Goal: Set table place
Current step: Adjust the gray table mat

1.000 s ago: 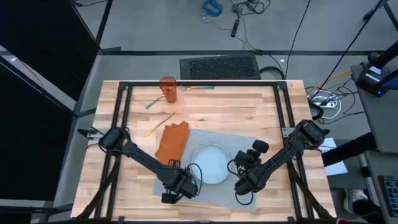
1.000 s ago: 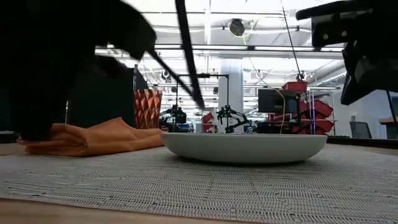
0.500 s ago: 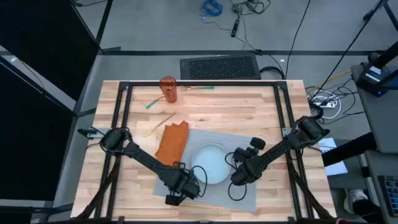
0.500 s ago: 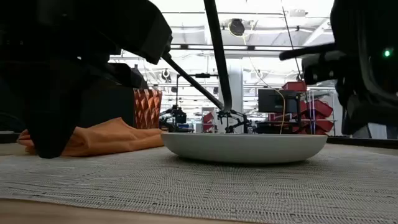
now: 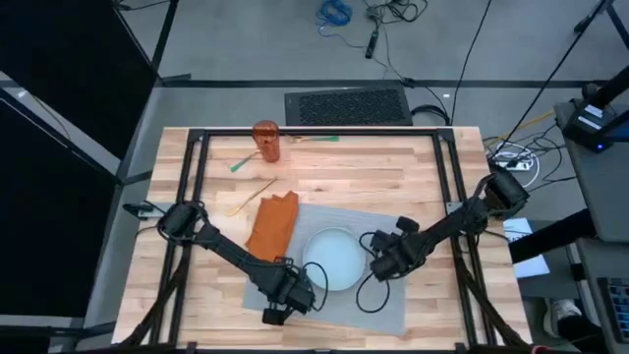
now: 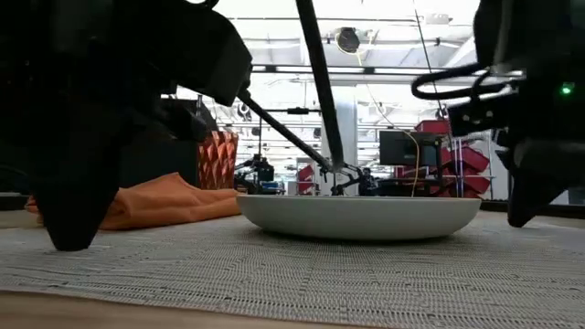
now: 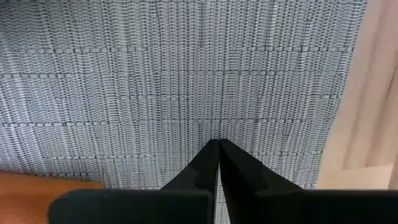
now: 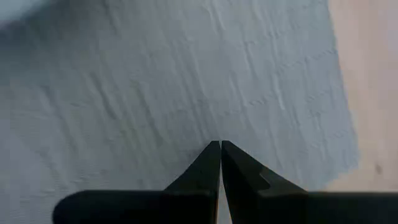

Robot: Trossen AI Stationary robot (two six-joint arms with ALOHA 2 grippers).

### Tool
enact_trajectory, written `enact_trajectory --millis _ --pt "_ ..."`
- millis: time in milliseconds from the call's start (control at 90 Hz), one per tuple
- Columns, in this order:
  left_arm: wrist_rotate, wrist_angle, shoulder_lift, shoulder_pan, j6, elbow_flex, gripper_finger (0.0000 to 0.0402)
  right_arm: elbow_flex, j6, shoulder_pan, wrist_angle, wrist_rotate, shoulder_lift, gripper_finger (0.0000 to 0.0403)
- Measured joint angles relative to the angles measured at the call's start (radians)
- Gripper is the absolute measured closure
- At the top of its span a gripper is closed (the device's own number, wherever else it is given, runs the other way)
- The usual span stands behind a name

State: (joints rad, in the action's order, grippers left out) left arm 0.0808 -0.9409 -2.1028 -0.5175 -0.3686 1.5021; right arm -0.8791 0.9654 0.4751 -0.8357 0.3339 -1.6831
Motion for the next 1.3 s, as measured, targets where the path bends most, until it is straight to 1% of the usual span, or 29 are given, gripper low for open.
enact_trajectory --millis 200,378,500,689,944,1178,1300 --pt "-0.001 0.003 -0.002 0.000 0.002 -0.001 0.0401 0.000 -0.059 -0.018 -0.007 -0.061 0.060 0.0403" --pt "-0.017 0.013 -0.002 0.000 0.008 -0.006 0.0401 0.002 -0.102 -0.040 -0.006 -0.130 0.073 0.0403" --pt "-0.025 0.052 -0.002 0.000 -0.005 -0.037 0.0401 0.027 -0.130 -0.059 0.050 -0.180 0.073 0.0403" --pt "-0.025 0.085 0.000 0.000 -0.017 -0.069 0.0401 0.074 -0.152 -0.092 0.123 -0.228 0.078 0.0403" --pt "-0.023 0.120 0.000 0.004 -0.010 -0.071 0.0402 0.079 -0.249 -0.171 0.144 -0.265 0.077 0.0403" --pt "-0.021 0.152 0.000 0.005 -0.010 -0.072 0.0402 0.079 -0.343 -0.264 0.183 -0.263 0.075 0.0403" --pt "-0.022 0.164 0.003 0.005 -0.020 -0.097 0.0401 0.079 -0.381 -0.298 0.183 -0.260 0.074 0.0403"
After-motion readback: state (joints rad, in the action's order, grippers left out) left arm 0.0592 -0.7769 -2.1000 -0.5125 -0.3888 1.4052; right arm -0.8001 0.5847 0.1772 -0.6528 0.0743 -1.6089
